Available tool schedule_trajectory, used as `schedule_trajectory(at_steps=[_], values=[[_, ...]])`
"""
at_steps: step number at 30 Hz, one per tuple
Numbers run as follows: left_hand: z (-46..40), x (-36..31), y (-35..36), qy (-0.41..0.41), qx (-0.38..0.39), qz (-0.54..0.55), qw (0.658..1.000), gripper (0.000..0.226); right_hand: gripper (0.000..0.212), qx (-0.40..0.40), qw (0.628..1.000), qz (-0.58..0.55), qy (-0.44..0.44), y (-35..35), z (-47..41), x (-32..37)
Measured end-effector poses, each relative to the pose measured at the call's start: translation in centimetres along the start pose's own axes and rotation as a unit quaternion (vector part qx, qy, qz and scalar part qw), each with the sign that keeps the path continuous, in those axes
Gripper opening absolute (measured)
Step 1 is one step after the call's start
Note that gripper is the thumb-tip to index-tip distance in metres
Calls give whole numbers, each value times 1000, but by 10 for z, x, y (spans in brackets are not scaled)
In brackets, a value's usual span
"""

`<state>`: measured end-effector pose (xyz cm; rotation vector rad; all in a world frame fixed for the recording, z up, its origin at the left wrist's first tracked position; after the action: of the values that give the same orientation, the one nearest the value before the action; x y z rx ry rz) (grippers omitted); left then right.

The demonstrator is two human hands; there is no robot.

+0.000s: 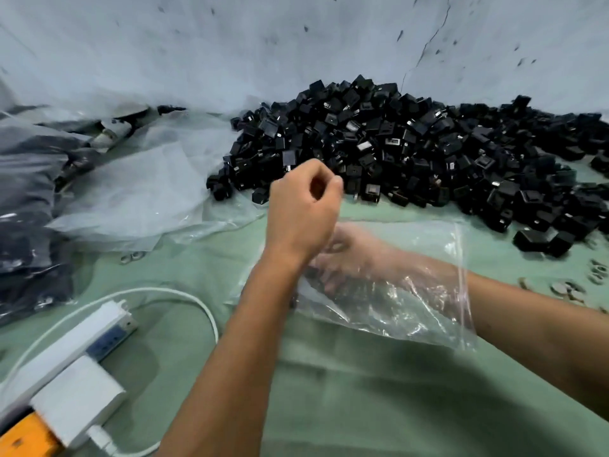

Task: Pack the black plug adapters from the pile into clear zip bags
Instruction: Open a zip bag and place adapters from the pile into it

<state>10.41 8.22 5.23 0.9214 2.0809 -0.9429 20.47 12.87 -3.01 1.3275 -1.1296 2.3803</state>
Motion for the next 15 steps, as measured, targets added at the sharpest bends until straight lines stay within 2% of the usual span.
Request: schedule_trajectory(at_steps=[3,6,8,11,15], values=[[-3,74,-47,-108,-83,-8,991,23,12,-5,999,39,-14,1,-9,-2],[3,127,-64,-191,-95,54,976,21,11,22,999,38,-26,3,-17,-5],[6,146,-59,-234,-83,150,957,18,20,37,999,27,-25,5,-18,-5],[5,153,-43,-257,-42,291,921,19,32,51,997,29,-49,10,-24,-3],[6,153,-34,-261,-1,308,915,22,31,52,993,81,-69,12,-33,2]])
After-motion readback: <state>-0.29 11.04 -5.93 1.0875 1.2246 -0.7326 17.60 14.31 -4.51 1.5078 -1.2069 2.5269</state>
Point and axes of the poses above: each hand's wrist, its own z-axis away from the middle knuckle, its own y-axis out of the palm, x = y × z, the point moved 5 cm from there along -z, towards the middle knuckle, and after that the axes turned 4 degrees about y, right-handed, at the moved point
